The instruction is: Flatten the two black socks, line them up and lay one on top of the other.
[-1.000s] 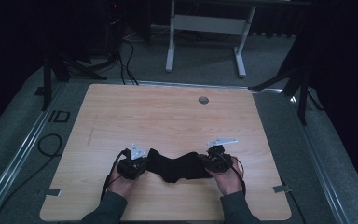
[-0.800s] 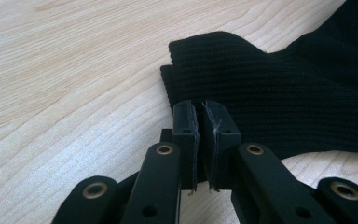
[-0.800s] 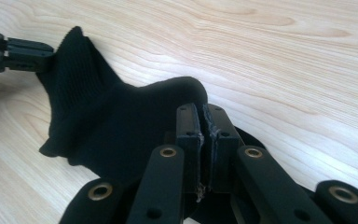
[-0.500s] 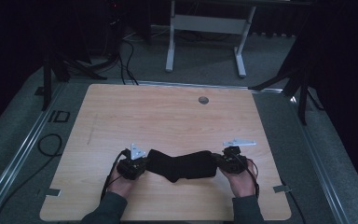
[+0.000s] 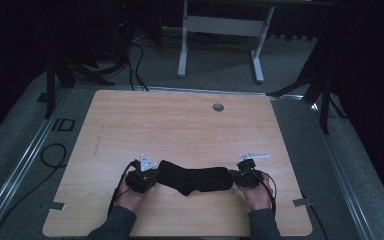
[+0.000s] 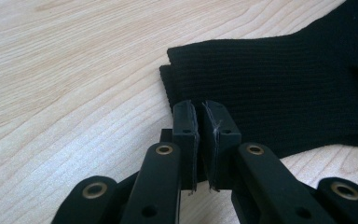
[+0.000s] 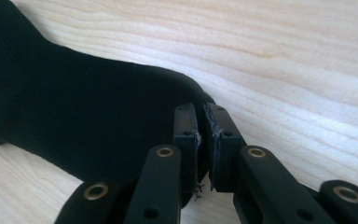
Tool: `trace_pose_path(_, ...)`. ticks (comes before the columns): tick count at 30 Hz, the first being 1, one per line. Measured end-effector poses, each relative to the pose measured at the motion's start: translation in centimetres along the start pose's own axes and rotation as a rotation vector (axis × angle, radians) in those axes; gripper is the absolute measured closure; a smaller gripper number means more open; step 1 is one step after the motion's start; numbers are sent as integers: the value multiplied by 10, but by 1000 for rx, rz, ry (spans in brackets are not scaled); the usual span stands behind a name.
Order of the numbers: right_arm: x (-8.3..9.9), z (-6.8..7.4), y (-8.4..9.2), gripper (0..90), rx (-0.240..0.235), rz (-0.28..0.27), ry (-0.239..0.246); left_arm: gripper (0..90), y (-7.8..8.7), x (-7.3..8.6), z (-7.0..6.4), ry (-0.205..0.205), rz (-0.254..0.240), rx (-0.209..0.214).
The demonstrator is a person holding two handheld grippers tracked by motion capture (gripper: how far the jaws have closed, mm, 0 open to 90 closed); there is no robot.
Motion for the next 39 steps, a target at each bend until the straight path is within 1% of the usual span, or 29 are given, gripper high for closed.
trace_pose_path(7, 2, -4, -10, 804, -12, 4, -8, 838, 0, 0, -1, 2, -3, -1)
trace_pose_path(10, 1, -6, -12, 803, -3, -13, -9, 838, 0, 0, -1, 4, -3, 0)
trace_pose_path(12, -1, -8, -14, 802, 13, -29, 3, 836, 0, 0, -1, 5, -4, 2)
trace_pose_path(14, -2, -8, -15, 790, 25, -40, 1, 833, 0, 0, -1, 5, -6, 0)
trace_pose_path(16, -4, -8, -15, 736, 35, -52, 5, 826, 1, 0, -1, 6, -8, 0)
trace_pose_path(18, -5, -8, -14, 655, 37, -60, 0, 816, 1, 0, -1, 4, -12, 4)
trace_pose_path(21, -9, -8, -6, 577, 14, -98, -5, 792, 3, -1, 1, 13, -27, 19)
trace_pose_path(23, -11, -8, 0, 548, 3, -126, -12, 750, 6, -2, 1, 14, -46, 37)
trace_pose_path(26, -14, -9, 9, 528, 5, -161, -15, 689, 11, -5, 3, 21, -96, 62)
trace_pose_path(27, -14, -10, 11, 522, 6, -169, -20, 667, 14, -5, 4, 25, -112, 63)
trace_pose_path(30, -14, -14, 15, 514, 9, -179, -29, 616, 19, -7, 9, 38, -145, 51)
trace_pose_path(31, -14, -16, 16, 513, 12, -181, -32, 608, 20, -6, 12, 45, -148, 46)
trace_pose_path(33, -12, -20, 17, 511, 16, -180, -44, 593, 21, -6, 18, 69, -146, 27)
trace_pose_path(36, -10, -26, 18, 509, 35, -177, -54, 588, 24, -4, 28, 98, -142, -7)
trace_pose_path(39, -8, -34, 19, 501, 46, -174, -73, 570, 26, -2, 40, 115, -134, -48)
Point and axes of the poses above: each handheld gripper's, and its own axes: y roughly backward along the jaws, x roughly out of its underside, z roughly to its left, the point moved 4 cm from there along -y, roughly forward along the jaws, and after that the axes turned 3 degrees about z, right-handed, at the moved point
